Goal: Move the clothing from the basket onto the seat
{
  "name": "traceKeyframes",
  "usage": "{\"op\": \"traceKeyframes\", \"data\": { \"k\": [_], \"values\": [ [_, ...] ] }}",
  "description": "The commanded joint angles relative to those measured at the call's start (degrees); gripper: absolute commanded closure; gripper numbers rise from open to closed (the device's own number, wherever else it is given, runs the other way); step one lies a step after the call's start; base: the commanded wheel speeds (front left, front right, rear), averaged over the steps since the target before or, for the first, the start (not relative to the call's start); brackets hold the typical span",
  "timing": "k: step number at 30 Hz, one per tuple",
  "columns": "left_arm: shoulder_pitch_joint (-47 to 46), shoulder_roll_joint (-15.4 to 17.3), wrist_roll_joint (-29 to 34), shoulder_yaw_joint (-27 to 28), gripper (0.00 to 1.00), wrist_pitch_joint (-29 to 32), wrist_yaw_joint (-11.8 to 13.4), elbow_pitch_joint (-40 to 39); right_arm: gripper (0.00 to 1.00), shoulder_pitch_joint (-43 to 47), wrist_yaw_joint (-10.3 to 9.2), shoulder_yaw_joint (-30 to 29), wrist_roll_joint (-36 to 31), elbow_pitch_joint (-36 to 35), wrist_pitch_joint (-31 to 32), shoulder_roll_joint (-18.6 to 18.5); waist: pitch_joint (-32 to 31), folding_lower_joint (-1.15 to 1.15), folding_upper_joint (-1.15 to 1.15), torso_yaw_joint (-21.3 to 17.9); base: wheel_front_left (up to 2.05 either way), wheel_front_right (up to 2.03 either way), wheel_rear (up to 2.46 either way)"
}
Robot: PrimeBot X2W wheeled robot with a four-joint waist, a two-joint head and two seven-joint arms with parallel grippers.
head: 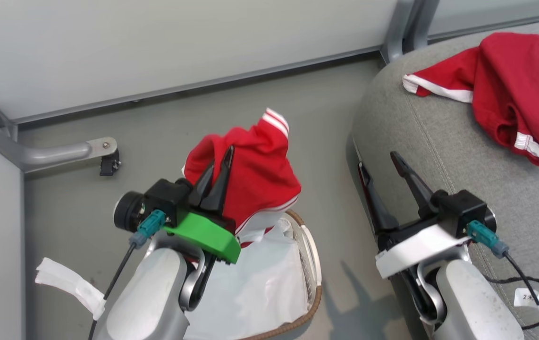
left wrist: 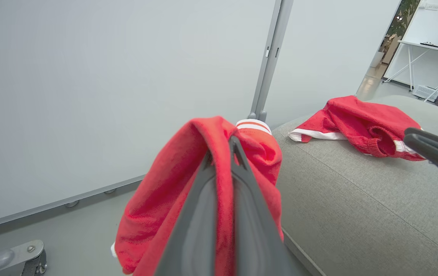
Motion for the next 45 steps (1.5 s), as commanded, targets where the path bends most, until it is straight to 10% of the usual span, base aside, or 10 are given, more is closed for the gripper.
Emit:
{"op": "traceKeyframes", "data": {
  "k": [1, 26, 45],
  "values": [
    [-1.14, -0.24, 0.58, 0.46, 1.0, -0.05, -0.19, -1.3, 0.0, 1.3, -0.08, 0.22, -0.52, 0.38, -0.01, -0.21, -1.71, 0.0, 0.0, 1.35, 0.0, 0.0, 0.0],
    [-3.04, -1.16, -0.91, -3.44, 1.0, -0.05, -0.3, -11.07, 0.0, 3.51, -0.08, 5.61, -2.83, 5.12, -0.01, -0.34, -5.89, 0.0, 0.0, 6.34, 0.0, 0.0, 0.0],
    [-6.28, -1.43, -2.65, -10.55, 1.0, -0.05, -0.28, -12.11, 0.0, -7.31, -0.08, 15.25, 2.04, 14.45, -0.01, -7.83, -3.74, 0.0, 0.0, 11.85, 0.0, 0.0, 0.0]
  ]
}}
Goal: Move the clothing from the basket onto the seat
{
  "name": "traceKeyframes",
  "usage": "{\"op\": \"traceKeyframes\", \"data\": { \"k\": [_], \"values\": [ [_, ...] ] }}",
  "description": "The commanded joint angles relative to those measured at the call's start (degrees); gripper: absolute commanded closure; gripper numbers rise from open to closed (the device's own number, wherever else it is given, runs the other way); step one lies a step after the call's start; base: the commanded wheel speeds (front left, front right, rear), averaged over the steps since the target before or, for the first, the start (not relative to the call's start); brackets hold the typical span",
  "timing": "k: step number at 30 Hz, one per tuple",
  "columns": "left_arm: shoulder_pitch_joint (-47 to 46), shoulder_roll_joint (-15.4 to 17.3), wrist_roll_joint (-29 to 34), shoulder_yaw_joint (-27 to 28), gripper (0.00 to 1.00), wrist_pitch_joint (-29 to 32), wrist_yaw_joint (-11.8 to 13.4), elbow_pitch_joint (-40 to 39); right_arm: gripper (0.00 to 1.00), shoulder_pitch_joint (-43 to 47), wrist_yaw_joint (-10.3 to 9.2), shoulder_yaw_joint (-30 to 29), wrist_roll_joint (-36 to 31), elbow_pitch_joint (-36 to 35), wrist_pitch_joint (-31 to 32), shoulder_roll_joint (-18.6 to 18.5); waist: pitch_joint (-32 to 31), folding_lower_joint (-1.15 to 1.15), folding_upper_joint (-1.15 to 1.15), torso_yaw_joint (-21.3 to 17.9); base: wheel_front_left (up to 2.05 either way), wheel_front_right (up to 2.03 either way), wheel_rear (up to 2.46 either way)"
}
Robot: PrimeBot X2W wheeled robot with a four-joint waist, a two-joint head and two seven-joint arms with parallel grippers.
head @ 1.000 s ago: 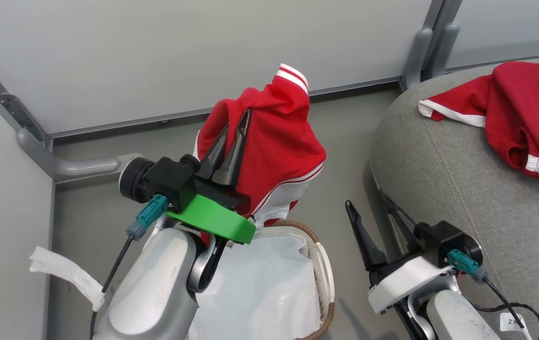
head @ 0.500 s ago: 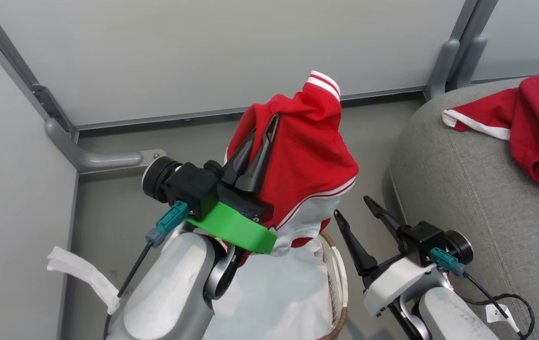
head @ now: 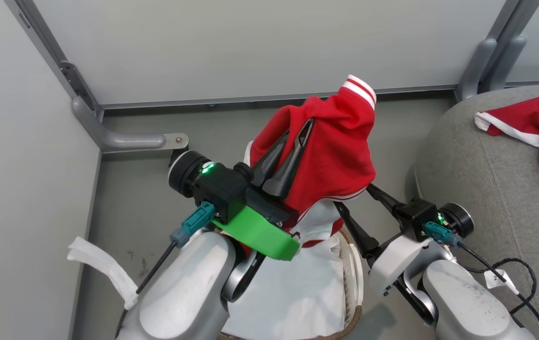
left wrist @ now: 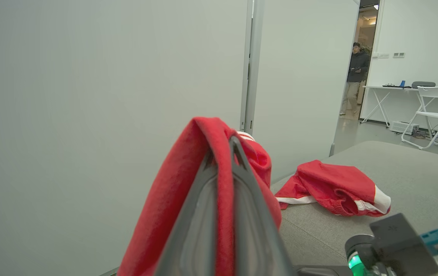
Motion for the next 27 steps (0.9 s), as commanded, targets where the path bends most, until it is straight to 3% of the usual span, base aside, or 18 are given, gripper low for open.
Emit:
{"op": "traceKeyframes", "data": {
  "k": [1, 14, 27],
  "values": [
    [-1.08, -0.02, -0.5, -0.51, 1.0, -0.04, -0.17, 0.02, 0.0, -1.16, -0.08, 1.36, 0.86, 0.48, -0.01, -0.69, 0.41, 0.0, 0.0, 0.55, 0.0, 0.0, 0.0],
    [-2.1, -0.05, -2.2, -4.1, 1.0, -0.04, -0.17, 0.9, 0.0, -6.47, -0.08, 12.78, 4.49, -1.52, -0.01, -1.65, 1.51, 0.0, 0.0, 1.33, 0.0, 0.0, 0.0],
    [-2.37, -0.06, -3.28, -5.51, 1.0, -0.04, -0.17, 1.06, 0.0, -8.77, -0.08, 15.38, 3.53, 0.21, 0.0, 0.64, 1.64, 0.0, 0.0, 1.32, 0.0, 0.0, 0.0]
  ]
}}
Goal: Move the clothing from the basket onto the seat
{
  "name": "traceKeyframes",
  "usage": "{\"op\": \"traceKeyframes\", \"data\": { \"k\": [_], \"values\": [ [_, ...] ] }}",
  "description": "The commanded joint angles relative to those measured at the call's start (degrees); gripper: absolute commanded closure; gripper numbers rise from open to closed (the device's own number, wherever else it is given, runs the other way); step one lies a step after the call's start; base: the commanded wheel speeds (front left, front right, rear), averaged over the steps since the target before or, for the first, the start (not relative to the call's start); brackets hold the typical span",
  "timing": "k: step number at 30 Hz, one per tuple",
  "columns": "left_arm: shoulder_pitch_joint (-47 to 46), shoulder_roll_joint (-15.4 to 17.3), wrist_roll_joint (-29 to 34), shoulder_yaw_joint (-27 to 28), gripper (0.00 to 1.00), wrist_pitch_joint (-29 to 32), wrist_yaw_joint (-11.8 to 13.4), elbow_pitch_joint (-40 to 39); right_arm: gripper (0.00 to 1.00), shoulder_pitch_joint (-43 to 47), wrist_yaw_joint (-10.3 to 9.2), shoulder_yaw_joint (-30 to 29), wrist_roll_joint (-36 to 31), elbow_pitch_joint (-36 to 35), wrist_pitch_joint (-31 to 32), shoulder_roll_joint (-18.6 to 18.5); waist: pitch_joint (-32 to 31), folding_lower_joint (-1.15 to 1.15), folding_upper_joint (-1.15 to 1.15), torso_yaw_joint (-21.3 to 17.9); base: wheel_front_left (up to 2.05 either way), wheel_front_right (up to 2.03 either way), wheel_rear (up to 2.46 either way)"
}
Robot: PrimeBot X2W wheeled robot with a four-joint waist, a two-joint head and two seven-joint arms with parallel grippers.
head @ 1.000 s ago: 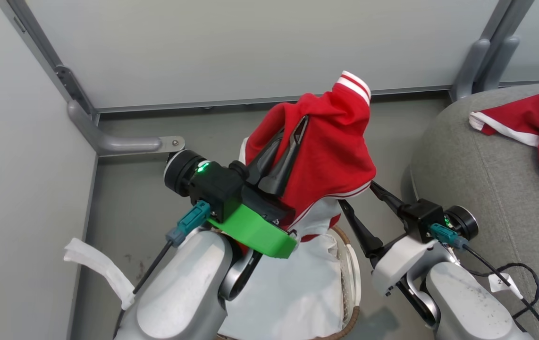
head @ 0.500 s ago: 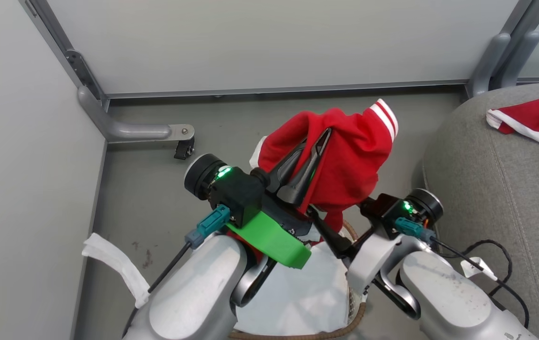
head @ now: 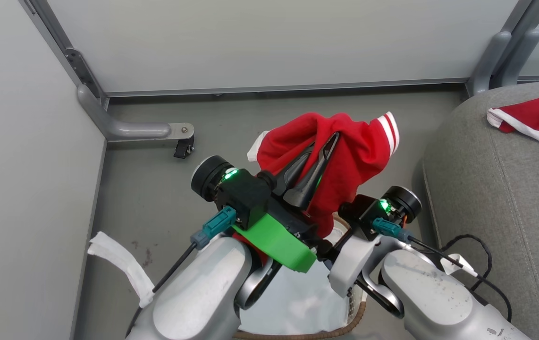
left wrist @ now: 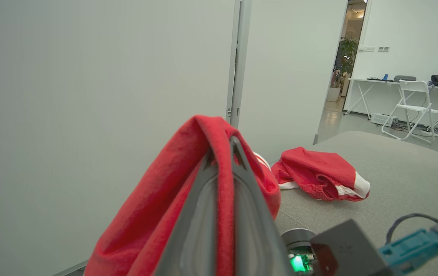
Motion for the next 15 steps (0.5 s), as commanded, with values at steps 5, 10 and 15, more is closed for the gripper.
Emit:
{"op": "traceKeyframes", "data": {
  "k": [5, 10, 15],
  "values": [
    [-0.85, -0.04, -0.58, 0.06, 1.0, -0.04, -0.17, 0.27, 1.0, -0.9, -0.08, 0.2, -0.88, 1.29, 0.0, 0.49, 0.0, 0.0, 0.0, -0.17, 0.0, 0.0, 0.0],
    [-0.76, -0.04, -0.6, 0.29, 1.0, -0.04, -0.17, 0.38, 1.0, -0.68, -0.08, -0.6, -1.29, 1.53, 0.0, 0.82, -0.05, 0.0, 0.0, -0.48, 0.0, 0.0, 0.0],
    [-0.54, -0.04, -0.57, 0.52, 1.0, -0.04, -0.17, 0.65, 1.0, 0.38, -0.08, -1.03, -1.53, 1.49, 0.0, 0.88, -0.12, 0.0, 0.0, -0.78, 0.0, 0.0, 0.0]
  ]
}}
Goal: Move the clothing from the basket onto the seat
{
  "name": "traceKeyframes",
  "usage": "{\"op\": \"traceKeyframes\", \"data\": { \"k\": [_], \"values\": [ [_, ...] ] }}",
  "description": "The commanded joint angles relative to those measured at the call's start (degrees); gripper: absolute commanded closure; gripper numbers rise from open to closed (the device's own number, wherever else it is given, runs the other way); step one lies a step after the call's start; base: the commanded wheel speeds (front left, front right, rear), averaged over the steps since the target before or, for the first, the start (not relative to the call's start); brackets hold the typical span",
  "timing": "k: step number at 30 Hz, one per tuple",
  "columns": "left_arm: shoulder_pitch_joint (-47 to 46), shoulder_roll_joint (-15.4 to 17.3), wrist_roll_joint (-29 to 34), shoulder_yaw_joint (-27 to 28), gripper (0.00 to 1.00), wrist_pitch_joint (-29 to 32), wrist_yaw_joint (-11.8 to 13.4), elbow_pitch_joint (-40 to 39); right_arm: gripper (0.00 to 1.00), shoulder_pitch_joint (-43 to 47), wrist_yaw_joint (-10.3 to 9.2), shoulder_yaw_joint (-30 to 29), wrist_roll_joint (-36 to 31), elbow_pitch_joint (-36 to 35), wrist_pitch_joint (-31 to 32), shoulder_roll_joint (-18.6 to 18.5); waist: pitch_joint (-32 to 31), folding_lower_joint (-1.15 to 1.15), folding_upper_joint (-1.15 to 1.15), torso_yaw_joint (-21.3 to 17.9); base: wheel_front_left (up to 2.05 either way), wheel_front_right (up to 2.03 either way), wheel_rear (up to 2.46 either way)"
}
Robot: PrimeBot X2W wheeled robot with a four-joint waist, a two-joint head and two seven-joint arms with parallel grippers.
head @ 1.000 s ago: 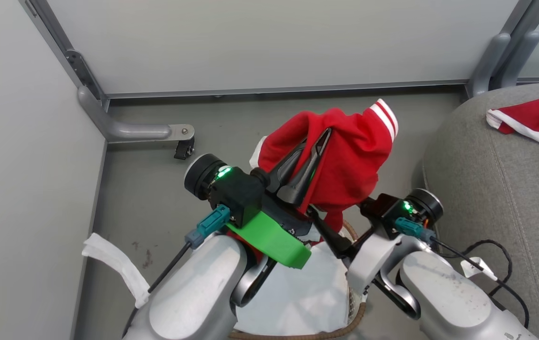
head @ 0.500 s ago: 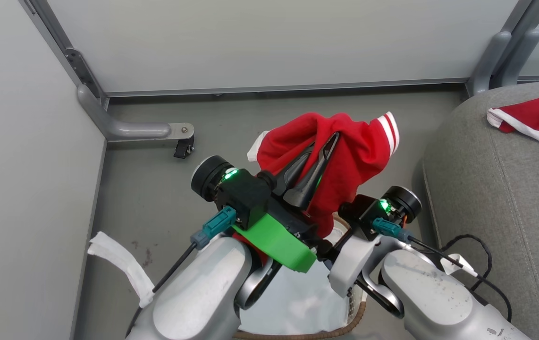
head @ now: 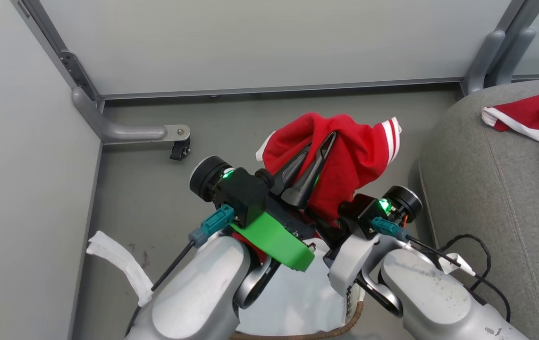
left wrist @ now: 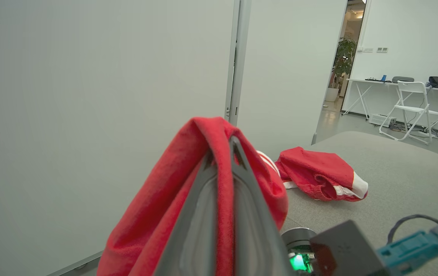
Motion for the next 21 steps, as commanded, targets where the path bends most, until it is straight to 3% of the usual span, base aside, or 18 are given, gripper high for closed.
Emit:
{"op": "traceKeyframes", "data": {
  "k": [1, 13, 14, 15, 21],
  "values": [
    [-0.52, -0.04, -0.02, 0.34, 1.0, -0.04, -0.17, 0.18, 1.0, 0.61, -0.08, -0.09, -0.35, 0.08, 0.0, -0.14, -0.02, 0.0, 0.0, -0.09, 0.0, 0.0, 0.0],
    [0.38, -0.03, 0.81, 1.68, 1.0, -0.04, -0.17, 0.73, 1.0, 0.99, -0.08, -0.22, -0.4, -0.25, 0.0, -0.16, 0.16, 0.0, 0.0, -0.85, 0.0, 0.0, 0.0],
    [0.58, -0.02, 0.72, 1.87, 0.66, -0.04, -0.17, 1.21, 1.0, 1.03, -0.08, -0.21, -0.43, -0.35, 0.0, -0.23, 0.19, 0.0, 0.0, -0.97, 0.0, 0.0, 0.0],
    [0.56, -0.02, 0.91, 2.1, 0.0, -0.03, -0.05, 1.56, 1.0, 1.07, -0.08, -0.18, -0.41, -0.41, 0.0, -0.26, 0.22, 0.0, 0.0, -1.11, 0.0, 0.0, 0.0],
    [0.56, -0.02, 2.04, 3.92, 0.0, -0.03, 0.34, 2.7, 1.0, 1.59, -0.08, -0.6, -0.7, -1.14, 0.0, -0.46, 0.51, 0.0, 0.0, -2.88, 0.0, 0.0, 0.0]
  ]
}}
